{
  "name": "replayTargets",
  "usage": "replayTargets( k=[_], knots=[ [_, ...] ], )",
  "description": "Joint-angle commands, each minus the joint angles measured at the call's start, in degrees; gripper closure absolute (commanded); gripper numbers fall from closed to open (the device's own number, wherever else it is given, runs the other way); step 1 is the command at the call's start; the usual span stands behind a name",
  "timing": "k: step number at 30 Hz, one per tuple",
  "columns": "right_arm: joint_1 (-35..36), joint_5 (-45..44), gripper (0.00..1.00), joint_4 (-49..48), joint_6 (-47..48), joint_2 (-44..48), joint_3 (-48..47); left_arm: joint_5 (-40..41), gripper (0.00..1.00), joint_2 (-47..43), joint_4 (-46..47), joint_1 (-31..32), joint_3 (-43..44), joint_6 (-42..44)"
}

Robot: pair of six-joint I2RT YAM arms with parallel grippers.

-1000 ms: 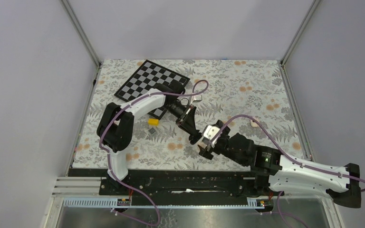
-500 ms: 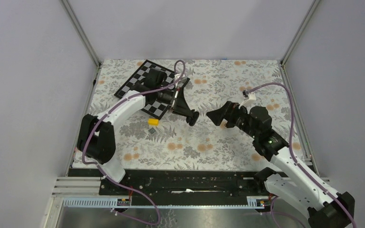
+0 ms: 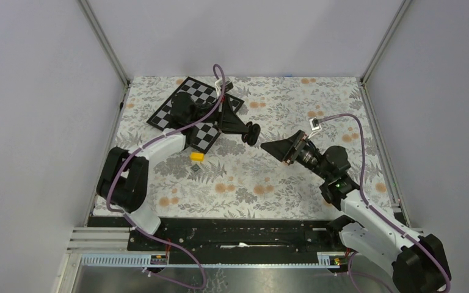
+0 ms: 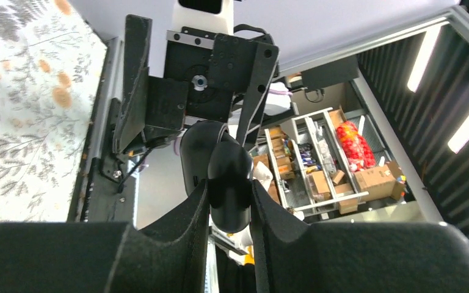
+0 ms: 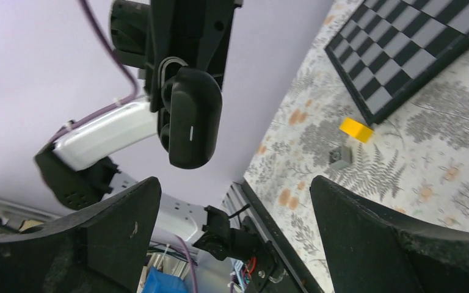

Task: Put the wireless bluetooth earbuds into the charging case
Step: Close the charging case.

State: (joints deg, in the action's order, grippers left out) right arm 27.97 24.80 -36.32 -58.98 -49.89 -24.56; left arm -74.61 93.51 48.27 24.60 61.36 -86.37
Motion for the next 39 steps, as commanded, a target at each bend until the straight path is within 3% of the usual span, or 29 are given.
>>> replayTargets(
  k=[1,5,15,23,39],
  knots=[
    [-0.3,3.9,0.00,-9.6,-2.2,0.7,-0.1,-1.5,1.00,2.9,31.0,-0.3,0.5,-21.7],
    [-0.3,4.9,0.00,-14.7,-4.5,-1.1,-0.1,-1.2,1.00,5.3,41.6,-0.4,0.9,-29.9],
    [-0.2,6.6,0.01,-22.7,-6.9,-6.5,-2.3,-1.3,1.00,4.9,41.6,-0.4,0.8,-29.5],
    [0.1,8.0,0.15,-37.2,-12.0,-13.3,-2.8,-1.5,1.00,5.1,41.5,-0.4,0.7,-29.6],
    [1.3,10.4,0.27,-39.0,-12.9,-12.9,-4.2,-1.1,1.00,6.3,40.8,-0.9,0.8,-29.4]
  ],
)
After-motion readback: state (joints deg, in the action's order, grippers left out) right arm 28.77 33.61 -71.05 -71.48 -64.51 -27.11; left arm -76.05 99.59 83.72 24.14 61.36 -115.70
